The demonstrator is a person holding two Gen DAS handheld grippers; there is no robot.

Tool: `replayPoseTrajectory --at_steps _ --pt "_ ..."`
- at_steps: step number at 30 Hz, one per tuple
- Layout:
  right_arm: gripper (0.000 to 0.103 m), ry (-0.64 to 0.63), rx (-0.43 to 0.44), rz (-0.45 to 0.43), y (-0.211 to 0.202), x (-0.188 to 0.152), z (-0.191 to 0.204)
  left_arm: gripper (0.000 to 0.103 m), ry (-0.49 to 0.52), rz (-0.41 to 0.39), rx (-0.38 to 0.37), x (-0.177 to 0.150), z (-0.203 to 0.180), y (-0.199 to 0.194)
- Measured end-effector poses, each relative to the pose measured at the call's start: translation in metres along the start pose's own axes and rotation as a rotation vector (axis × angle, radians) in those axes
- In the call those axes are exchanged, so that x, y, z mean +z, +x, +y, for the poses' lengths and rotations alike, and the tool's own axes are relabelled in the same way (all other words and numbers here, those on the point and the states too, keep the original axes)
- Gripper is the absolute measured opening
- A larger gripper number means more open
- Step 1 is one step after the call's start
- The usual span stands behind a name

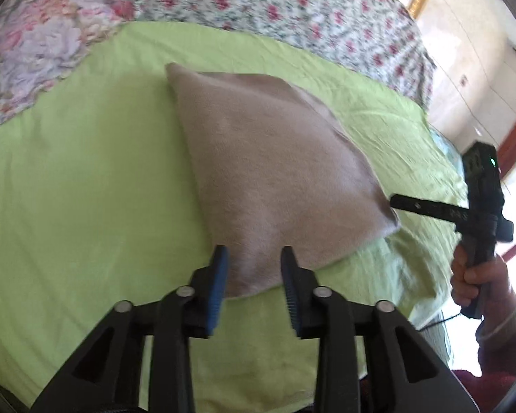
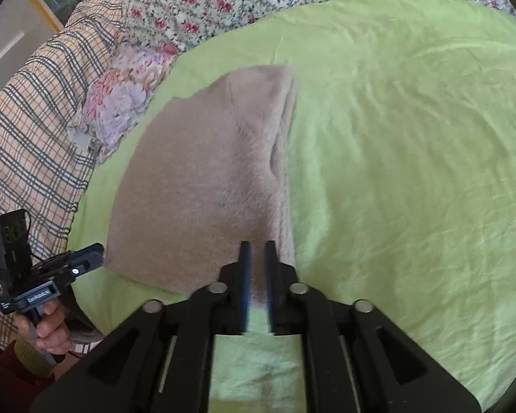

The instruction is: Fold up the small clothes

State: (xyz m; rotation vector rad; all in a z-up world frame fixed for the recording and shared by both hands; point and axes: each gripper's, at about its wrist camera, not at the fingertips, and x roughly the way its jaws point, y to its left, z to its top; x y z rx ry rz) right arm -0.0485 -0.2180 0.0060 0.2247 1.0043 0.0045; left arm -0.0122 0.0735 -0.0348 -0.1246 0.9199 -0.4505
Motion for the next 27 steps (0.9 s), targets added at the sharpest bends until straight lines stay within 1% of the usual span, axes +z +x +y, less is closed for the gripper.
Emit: replayPoseTrajectory --at_steps 1,3,4,6,7,8,14,18,20,22,25,27 --pt "0.041 0.005 -0.008 -0.001 0.000 -0.002 -0.001 0.033 -0.016 0.005 0.012 0.002 0.004 0.004" --pt "0.042 -0.010 -0.022 -0.001 0.000 -0.006 0.001 0.033 -0.040 0.022 0.017 0.001 0.009 0.009" --pt "0.042 -0.034 -0.051 0.013 0.003 -0.008 0.005 0.033 -0.045 0.040 0.027 0.000 0.011 0.015" --pt "0.042 -0.087 -0.156 0.046 0.012 -0.010 0.007 0.034 -0.036 0.066 0.051 -0.001 0.012 0.025" --pt "0.041 -0.100 -0.186 0.049 0.014 -0.012 0.007 0.035 -0.038 0.076 0.059 -0.001 0.012 0.029" --pt "0.041 -0.103 -0.192 0.048 0.015 -0.013 0.005 0.035 -0.044 0.083 0.060 -0.002 0.012 0.031" --pt "0.041 -0.097 -0.193 0.048 0.014 -0.015 -0.005 0.037 -0.075 0.088 0.044 -0.004 0.016 0.036" --pt "0.041 -0.078 -0.185 0.051 0.010 -0.017 -0.005 0.037 -0.077 0.087 0.056 -0.005 0.013 0.036" --pt "0.041 -0.047 -0.163 0.058 0.006 -0.016 -0.006 0.037 -0.082 0.094 0.062 -0.002 0.011 0.034" --pt "0.041 -0.021 -0.119 0.027 -0.006 -0.010 -0.004 0.036 -0.072 0.088 0.061 0.002 0.010 0.027" --pt "0.042 -0.026 -0.119 -0.027 -0.018 0.002 0.002 0.035 -0.063 0.066 0.073 0.012 0.010 0.020" --pt "0.042 -0.011 -0.096 -0.042 -0.018 0.013 0.005 0.035 -0.076 0.044 0.067 0.020 0.012 0.017"
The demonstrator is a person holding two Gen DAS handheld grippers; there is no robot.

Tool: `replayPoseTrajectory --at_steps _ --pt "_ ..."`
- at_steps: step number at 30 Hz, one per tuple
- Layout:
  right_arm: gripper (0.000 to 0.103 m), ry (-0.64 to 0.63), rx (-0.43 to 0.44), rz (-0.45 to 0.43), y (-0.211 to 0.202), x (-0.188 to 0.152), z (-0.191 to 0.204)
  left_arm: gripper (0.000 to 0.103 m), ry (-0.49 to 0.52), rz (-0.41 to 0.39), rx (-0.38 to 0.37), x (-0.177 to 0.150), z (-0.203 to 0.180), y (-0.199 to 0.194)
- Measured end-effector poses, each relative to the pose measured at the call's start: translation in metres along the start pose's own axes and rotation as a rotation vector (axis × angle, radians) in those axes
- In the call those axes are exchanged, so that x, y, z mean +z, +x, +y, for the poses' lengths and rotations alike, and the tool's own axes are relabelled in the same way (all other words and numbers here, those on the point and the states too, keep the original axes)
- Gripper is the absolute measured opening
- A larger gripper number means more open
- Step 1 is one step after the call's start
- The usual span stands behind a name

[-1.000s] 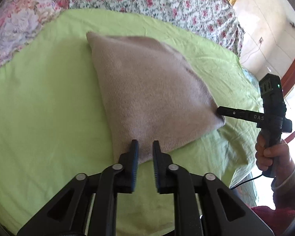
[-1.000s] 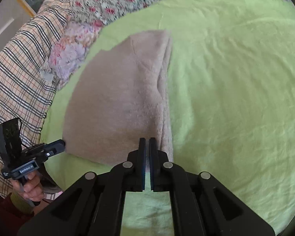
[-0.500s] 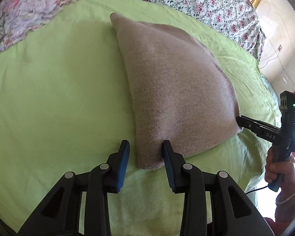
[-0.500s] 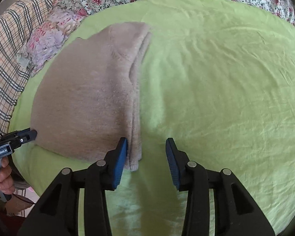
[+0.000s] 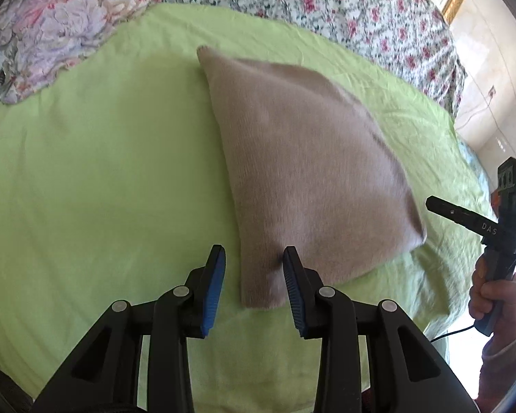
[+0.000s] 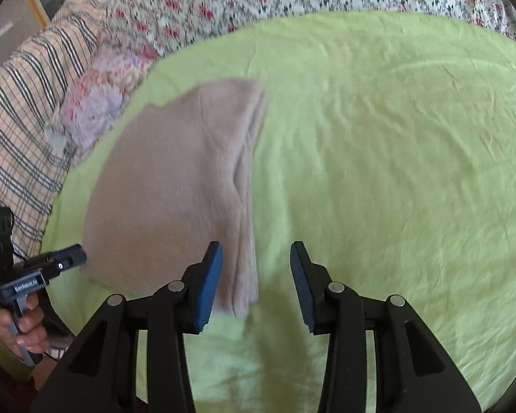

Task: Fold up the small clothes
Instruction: 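Open both tools and pull them back from the folded sweater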

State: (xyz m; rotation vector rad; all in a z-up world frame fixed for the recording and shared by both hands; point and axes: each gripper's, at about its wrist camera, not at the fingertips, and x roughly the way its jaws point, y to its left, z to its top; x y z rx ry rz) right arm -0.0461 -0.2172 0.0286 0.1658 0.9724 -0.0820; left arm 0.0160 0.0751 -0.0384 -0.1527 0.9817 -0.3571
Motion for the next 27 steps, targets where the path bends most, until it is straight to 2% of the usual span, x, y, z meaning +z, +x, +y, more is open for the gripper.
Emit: replayPoseTrajectory --at_steps 4,10,13,15,17,18,20,21,22,27 --pt "0.043 0.013 0.055 -0.034 0.013 0.033 0.017 0.036 0.003 -0.012 0.019 0.018 0.000 0.005" --pt "0.043 0.062 0.074 -0.059 0.057 0.090 0.009 0.036 -0.052 -0.025 0.026 0.037 0.007 0.010" --pt "0.044 0.057 0.067 -0.017 0.083 0.115 0.003 0.036 -0.066 -0.026 0.018 0.042 0.010 0.013" --pt "0.044 0.112 0.103 0.015 0.104 0.128 -0.010 0.036 -0.068 -0.027 0.016 0.046 0.010 0.014" --pt "0.044 0.158 0.148 0.041 0.121 0.136 -0.019 0.038 -0.070 -0.032 0.014 0.051 0.011 0.016" --pt "0.044 0.157 0.126 0.054 0.129 0.138 -0.021 0.039 -0.070 -0.033 0.016 0.053 0.011 0.017" --pt "0.044 0.132 0.024 0.075 0.144 0.140 -0.025 0.044 -0.070 -0.021 0.029 0.055 0.012 0.025" --pt "0.044 0.151 0.006 0.086 0.150 0.138 -0.030 0.046 -0.071 -0.011 0.039 0.056 0.013 0.029" --pt "0.046 0.178 0.024 0.089 0.151 0.135 -0.034 0.048 -0.073 -0.006 0.043 0.055 0.013 0.031" --pt "0.046 0.155 0.034 0.017 0.109 0.121 -0.027 0.048 -0.063 -0.012 0.056 0.055 0.013 0.026"
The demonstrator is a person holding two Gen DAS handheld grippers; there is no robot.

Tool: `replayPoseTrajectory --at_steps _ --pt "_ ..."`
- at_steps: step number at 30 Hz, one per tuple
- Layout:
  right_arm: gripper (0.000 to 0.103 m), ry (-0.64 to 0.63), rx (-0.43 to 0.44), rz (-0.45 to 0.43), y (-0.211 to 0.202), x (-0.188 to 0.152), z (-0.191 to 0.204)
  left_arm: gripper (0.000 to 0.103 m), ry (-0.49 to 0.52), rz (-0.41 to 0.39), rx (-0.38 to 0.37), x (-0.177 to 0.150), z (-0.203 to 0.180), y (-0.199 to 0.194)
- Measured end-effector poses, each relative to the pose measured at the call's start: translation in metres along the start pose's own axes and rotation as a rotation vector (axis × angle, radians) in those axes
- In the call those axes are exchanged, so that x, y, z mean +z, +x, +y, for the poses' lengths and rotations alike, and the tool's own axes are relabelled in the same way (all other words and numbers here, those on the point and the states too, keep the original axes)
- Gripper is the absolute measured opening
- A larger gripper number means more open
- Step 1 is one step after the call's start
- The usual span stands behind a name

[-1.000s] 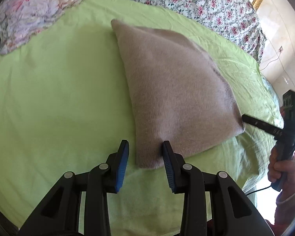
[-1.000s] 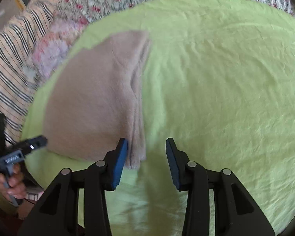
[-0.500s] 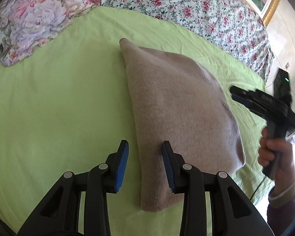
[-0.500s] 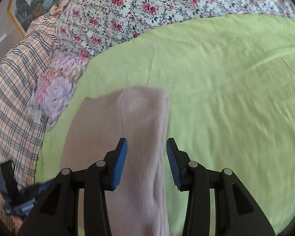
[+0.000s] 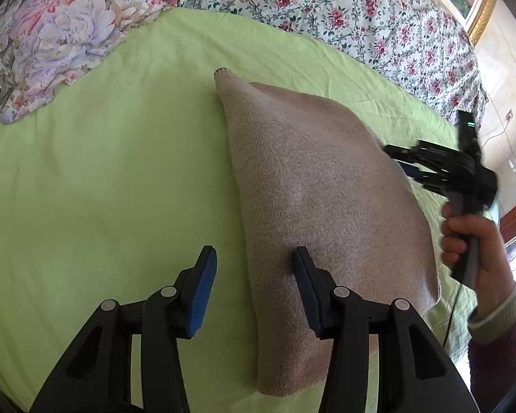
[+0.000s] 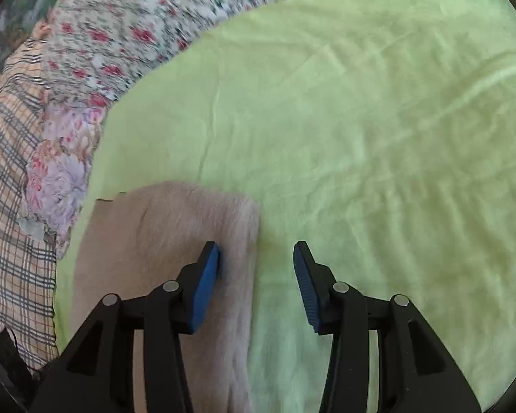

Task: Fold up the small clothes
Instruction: 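Open both tools and pull them back from the folded sweater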

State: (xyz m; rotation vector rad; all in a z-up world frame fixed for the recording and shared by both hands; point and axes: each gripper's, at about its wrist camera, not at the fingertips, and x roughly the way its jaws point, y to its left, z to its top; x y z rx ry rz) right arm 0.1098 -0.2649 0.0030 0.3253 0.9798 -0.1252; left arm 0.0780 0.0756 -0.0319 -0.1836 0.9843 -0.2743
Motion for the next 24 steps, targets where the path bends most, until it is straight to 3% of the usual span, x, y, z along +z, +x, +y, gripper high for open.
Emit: replayPoseTrajectory --at_steps 8,13,24 --pt "0.048 -0.116 0.079 -0.032 -0.066 -0.054 0.031 0.047 0.059 -0.011 0.072 -0.012 -0.021 -0.018" --pt "0.048 -0.169 0.087 -0.012 -0.084 -0.099 0.041 0.063 0.066 -0.016 0.094 -0.023 -0.029 -0.030" --pt "0.062 -0.278 0.039 -0.006 -0.109 -0.171 0.060 0.079 0.100 -0.021 0.266 -0.070 -0.038 -0.046"
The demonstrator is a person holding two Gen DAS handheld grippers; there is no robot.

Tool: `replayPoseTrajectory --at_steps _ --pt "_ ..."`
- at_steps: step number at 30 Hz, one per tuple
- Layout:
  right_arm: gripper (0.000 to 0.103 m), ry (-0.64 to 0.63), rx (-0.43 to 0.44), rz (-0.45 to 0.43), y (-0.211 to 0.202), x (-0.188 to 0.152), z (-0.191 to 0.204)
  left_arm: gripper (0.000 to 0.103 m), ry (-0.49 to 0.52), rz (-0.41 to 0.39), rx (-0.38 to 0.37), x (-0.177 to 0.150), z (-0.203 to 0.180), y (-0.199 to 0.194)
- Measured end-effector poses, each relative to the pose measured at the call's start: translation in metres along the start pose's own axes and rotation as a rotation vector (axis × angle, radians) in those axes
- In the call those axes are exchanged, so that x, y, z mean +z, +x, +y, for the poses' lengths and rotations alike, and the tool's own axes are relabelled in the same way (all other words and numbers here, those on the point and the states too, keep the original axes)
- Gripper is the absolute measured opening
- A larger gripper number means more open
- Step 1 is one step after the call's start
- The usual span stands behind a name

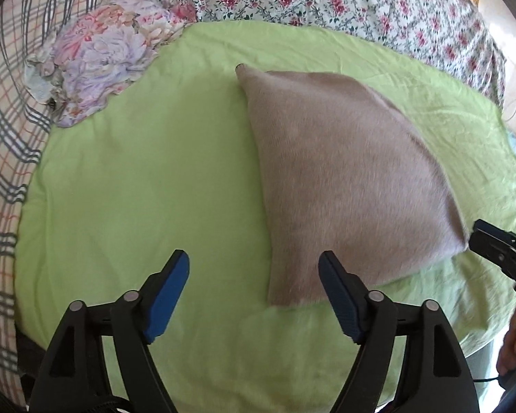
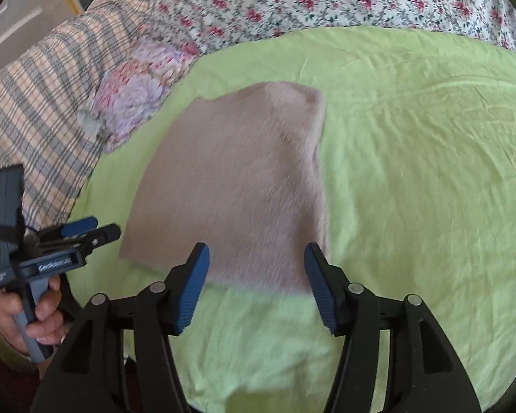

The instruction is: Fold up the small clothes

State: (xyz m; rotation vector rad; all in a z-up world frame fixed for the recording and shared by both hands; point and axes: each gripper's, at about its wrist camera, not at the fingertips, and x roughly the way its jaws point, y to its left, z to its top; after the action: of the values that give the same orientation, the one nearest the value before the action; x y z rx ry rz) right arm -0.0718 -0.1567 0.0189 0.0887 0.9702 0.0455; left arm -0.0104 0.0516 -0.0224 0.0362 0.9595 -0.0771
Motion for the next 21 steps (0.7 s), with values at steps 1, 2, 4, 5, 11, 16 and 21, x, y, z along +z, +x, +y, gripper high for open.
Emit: replayPoseTrajectory --at_steps 1,2,4,5,11,16,21 --pt "0.063 -0.010 -0.005 0.005 -0.001 -0.004 0.003 0.079 0.011 0.000 0.007 -0.004 -0.002 -0.001" --pt "0.064 -0.023 -0.018 0.007 -0.002 -0.008 0.007 0.079 0.019 -0.001 0.012 -0.006 -0.004 -0.003" --pt "0.064 -0.050 -0.031 0.012 -0.005 -0.016 0.013 0.081 0.042 -0.008 0.024 -0.014 -0.010 -0.011" --pt "0.064 -0.063 -0.029 0.016 -0.007 -0.021 0.016 0.082 0.054 -0.011 0.027 -0.015 -0.011 -0.012" --pt "0.071 -0.093 -0.032 0.023 -0.015 -0.041 0.025 0.083 0.124 -0.018 0.065 -0.038 -0.022 -0.025" --pt "0.074 -0.114 -0.034 0.018 -0.012 -0.037 0.031 0.085 0.140 -0.030 0.077 -0.037 -0.022 -0.028" --pt "0.079 -0.148 -0.048 0.005 -0.005 -0.024 0.033 0.087 0.129 -0.045 0.092 -0.026 -0.018 -0.027"
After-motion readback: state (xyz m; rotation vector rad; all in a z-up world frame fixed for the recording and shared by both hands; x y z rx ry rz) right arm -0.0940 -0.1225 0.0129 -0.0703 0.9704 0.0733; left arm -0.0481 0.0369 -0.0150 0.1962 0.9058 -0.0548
